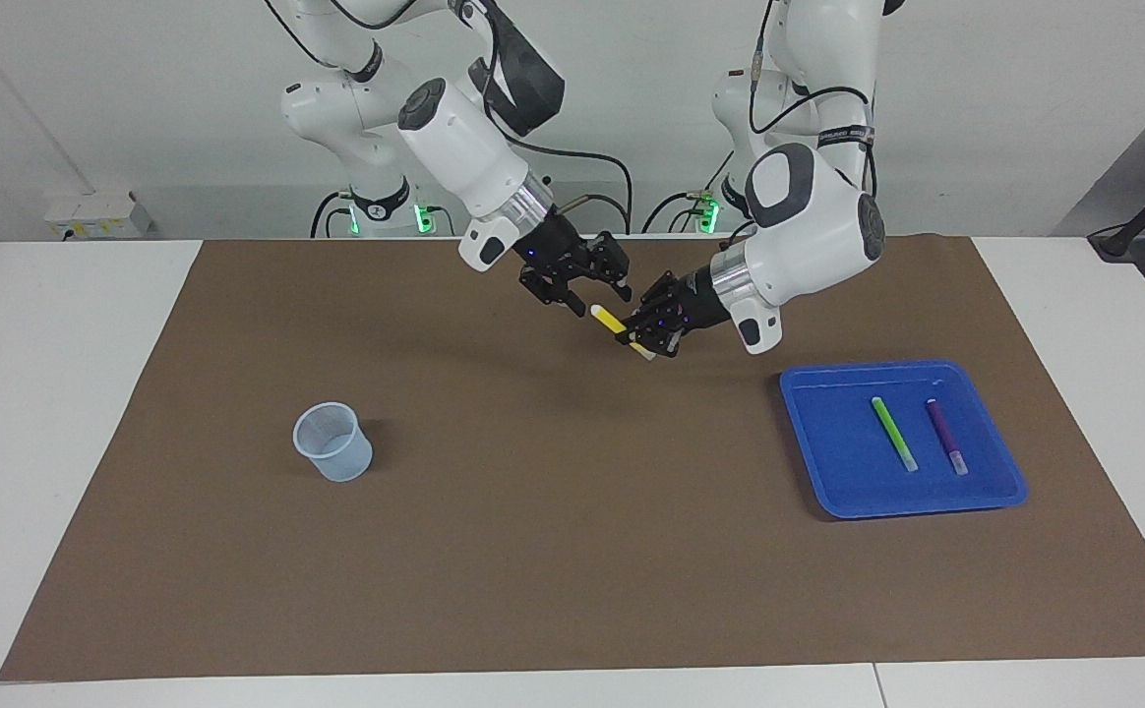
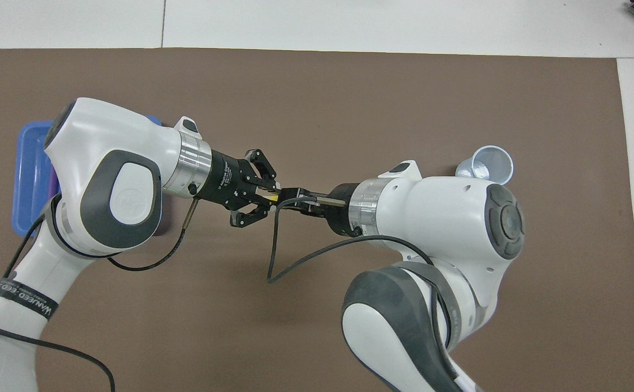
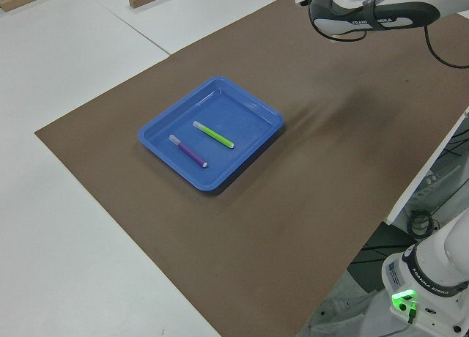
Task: Transfer and insert pens with both arms
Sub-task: 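Close the right gripper on the yellow pen, open the left gripper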
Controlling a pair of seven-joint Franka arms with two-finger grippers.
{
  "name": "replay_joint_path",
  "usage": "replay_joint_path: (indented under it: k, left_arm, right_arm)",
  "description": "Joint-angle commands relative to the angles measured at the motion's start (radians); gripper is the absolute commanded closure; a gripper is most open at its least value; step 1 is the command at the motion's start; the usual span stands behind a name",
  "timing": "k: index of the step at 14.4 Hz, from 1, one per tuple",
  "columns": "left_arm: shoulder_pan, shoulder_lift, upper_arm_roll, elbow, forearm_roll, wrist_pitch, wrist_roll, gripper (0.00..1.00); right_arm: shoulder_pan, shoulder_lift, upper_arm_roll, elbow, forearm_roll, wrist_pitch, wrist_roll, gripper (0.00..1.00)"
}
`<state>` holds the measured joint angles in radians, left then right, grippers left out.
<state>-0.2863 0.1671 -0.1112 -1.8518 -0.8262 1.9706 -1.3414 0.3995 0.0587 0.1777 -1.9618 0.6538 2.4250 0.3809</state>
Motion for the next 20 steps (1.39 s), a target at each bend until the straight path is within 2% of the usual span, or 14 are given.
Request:
replay_joint_path:
  k: [1, 6, 9, 16, 17, 20]
  left_arm:
    - [-0.033, -0.034, 0.016, -0.04, -0.021, 0.022, -0.007, 1.0]
    - [-0.039, -0.035, 0.018, -0.04, -0.016, 0.019, -0.007, 1.0]
    - [-0.039, -0.035, 0.018, -0.04, -0.016, 0.021, -0.009, 1.0]
    - [-0.039, -0.035, 0.018, -0.04, -0.014, 0.019, -0.01, 1.0]
    - [-0.039, -0.034, 0.018, -0.04, -0.014, 0.019, -0.012, 1.0]
    - [-0.039, -0.034, 0.019, -0.04, -0.014, 0.019, -0.015, 1.0]
  right_arm:
    - [-0.013, 0.016, 0.002, 0.018, 0.009, 0.005, -0.04, 0.35]
    - [-0.016, 0.018, 0.002, 0.023, 0.009, -0.001, -0.04, 0.49]
    - [-0.018, 0.018, 0.002, 0.023, 0.009, -0.004, -0.039, 0.64]
    - [-0.021, 0.018, 0.0, 0.023, 0.009, -0.007, -0.04, 0.75]
    - [-0.021, 0.018, 0.0, 0.023, 0.009, -0.006, -0.04, 0.79]
    - [-0.021, 0.018, 0.0, 0.023, 0.009, -0.001, -0.042, 1.0]
